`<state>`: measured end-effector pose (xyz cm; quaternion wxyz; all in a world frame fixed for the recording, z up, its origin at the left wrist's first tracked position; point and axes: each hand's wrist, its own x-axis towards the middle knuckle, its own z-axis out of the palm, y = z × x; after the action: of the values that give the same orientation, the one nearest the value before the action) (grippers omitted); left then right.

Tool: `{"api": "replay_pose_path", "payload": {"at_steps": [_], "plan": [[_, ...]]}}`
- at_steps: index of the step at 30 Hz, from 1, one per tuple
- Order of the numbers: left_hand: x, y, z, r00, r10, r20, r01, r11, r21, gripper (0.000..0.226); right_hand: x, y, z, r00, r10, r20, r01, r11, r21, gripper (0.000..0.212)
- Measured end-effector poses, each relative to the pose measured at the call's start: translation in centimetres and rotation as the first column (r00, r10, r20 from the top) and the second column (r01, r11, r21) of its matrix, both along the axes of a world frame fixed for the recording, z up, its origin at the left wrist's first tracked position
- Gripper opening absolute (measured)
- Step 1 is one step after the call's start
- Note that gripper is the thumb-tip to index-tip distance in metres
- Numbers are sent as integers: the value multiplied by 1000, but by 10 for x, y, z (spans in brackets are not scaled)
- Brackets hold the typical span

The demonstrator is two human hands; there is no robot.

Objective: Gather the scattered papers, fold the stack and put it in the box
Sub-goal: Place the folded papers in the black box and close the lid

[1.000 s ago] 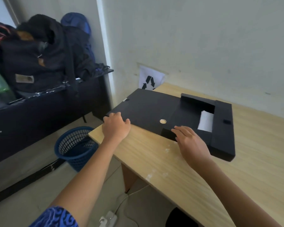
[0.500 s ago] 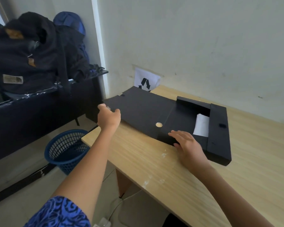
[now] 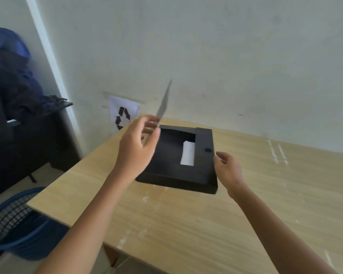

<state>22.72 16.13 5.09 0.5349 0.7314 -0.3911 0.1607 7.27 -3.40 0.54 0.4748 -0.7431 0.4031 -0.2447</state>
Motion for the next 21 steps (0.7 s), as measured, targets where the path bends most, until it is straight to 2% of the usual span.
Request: {"api": "replay_pose_path", "payload": {"at_steps": [2,4,7,10,13,15,17,19,21], "plan": [[-13,-10,-8,992,-109,64,102,989,108,23,-4,-8,-2,995,34,96,-56,971,232,28],[-24,-18,-17,977,-184,107,156,961,228,24,-8,-13,-3,971,26,236,-119,913,389,28],[-35,-27,-30,962,-229,150,155,909,388,26,-9,-19,-2,961,28,275,-156,878,453,33],[-41,-33,-43,950,-272,155,168,861,481,25,-5,-25,-5,980,105,167,-154,939,309,41],[-44,-38,-53,945,-285,158,155,819,553,25,-3,-29,-8,969,247,-12,-248,968,-41,40],[-45,-40,-57,947,-287,147,152,799,581,24,-4,-29,-8,950,287,-122,-308,925,-221,44],[-44,-41,-61,944,-307,120,165,756,633,27,-5,-30,-10,927,291,-239,-357,879,-316,47],[-43,-40,-66,935,-339,108,174,700,693,31,-7,-30,-13,863,308,-400,-458,812,-361,46],[-42,-35,-64,932,-353,86,194,683,704,35,-10,-28,-14,808,301,-506,-522,764,-379,46]]}}
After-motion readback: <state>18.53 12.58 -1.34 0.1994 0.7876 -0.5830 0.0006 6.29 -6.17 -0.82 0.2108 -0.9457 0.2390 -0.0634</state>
